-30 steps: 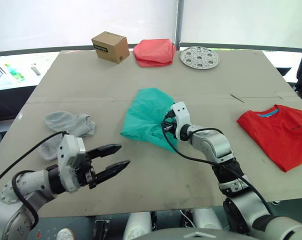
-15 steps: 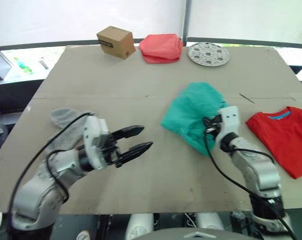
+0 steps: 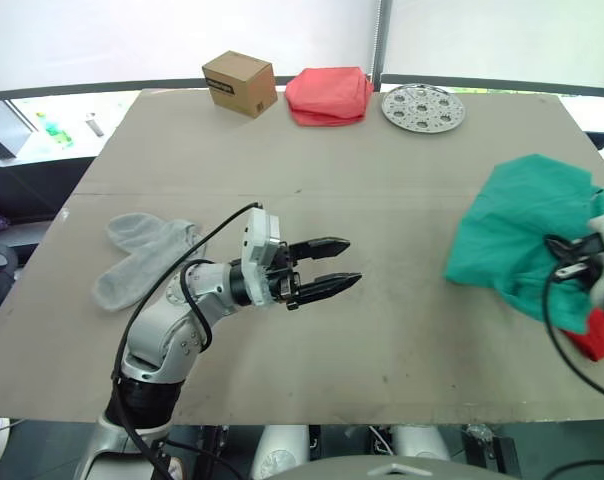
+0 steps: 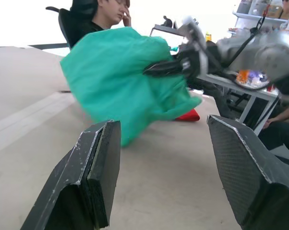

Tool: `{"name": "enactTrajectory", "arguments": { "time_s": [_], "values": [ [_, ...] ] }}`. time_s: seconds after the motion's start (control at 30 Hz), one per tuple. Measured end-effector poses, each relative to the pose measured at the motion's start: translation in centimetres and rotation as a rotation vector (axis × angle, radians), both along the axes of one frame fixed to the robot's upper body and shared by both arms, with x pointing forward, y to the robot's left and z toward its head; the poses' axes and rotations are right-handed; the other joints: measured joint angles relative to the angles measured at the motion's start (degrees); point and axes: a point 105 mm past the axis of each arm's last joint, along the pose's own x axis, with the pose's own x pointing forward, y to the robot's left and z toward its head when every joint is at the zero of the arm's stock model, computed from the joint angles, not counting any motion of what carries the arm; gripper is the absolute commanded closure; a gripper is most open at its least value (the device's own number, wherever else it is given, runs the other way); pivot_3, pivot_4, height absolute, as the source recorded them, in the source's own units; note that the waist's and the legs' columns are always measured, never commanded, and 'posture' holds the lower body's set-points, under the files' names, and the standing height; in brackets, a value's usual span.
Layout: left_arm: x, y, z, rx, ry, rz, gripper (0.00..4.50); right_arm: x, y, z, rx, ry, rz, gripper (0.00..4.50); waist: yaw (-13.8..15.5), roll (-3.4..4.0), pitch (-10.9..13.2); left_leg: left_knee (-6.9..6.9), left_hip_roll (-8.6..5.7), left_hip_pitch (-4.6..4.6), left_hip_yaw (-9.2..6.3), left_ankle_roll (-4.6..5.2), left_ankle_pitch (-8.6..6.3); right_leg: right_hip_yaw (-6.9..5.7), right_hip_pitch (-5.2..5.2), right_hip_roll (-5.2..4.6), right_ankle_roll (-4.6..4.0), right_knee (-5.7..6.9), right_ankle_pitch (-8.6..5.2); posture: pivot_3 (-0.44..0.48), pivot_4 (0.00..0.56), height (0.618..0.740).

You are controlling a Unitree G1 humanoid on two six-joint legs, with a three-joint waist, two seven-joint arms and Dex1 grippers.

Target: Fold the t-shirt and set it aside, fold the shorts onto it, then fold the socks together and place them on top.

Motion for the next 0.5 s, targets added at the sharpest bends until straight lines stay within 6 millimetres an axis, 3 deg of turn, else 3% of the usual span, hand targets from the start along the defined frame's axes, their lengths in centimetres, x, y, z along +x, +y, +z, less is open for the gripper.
{"name": "enactTrajectory", "arguments": {
  "time_s": [0.07,0.13,0.27,0.4,0.5],
  "values": [
    [0.0,-0.2,-0.2,0.002,-0.009,-0.012,1.35,-1.0,-2.3,1.8,-0.112,0.115,0.023,4.49,0.1,-0.13,0.0,0.02,0.01,0.01,-0.14,0.01,0.00,0.01,0.07,0.02,-0.02,-0.02,-0.01,0.000,0.150,0.740],
    [0.1,-0.4,-0.4,-0.005,-0.001,-0.017,1.35,-1.6,-3.5,2.3,-0.168,0.210,0.032,4.49,0.2,-0.27,0.0,0.09,0.05,0.01,-0.30,0.01,0.00,0.00,0.15,0.10,-0.04,-0.02,-0.02,0.000,0.150,0.740],
    [0.0,-0.6,-0.4,-0.008,-0.001,-0.029,1.35,-2.1,-5.3,2.0,-0.171,0.330,0.036,4.49,0.2,-0.29,0.1,0.14,0.00,-0.01,-0.33,0.02,-0.01,0.08,0.22,0.09,-0.03,-0.06,-0.01,0.000,0.150,0.740],
    [-0.2,-0.7,-0.5,-0.004,-0.003,-0.039,1.35,-1.7,-7.3,3.3,-0.229,0.386,0.047,4.49,0.2,-0.30,0.1,0.18,0.02,0.03,-0.31,0.04,-0.02,0.14,0.25,0.13,-0.03,-0.06,-0.01,0.000,0.150,0.740],
    [-0.4,-0.8,-0.5,0.003,-0.007,-0.048,1.35,-1.4,-8.3,2.4,-0.282,0.450,0.075,4.49,0.2,-0.29,0.1,0.19,0.02,0.03,-0.32,0.03,-0.01,0.15,0.26,0.15,-0.03,-0.06,-0.01,0.000,0.150,0.740]
  ]
}}
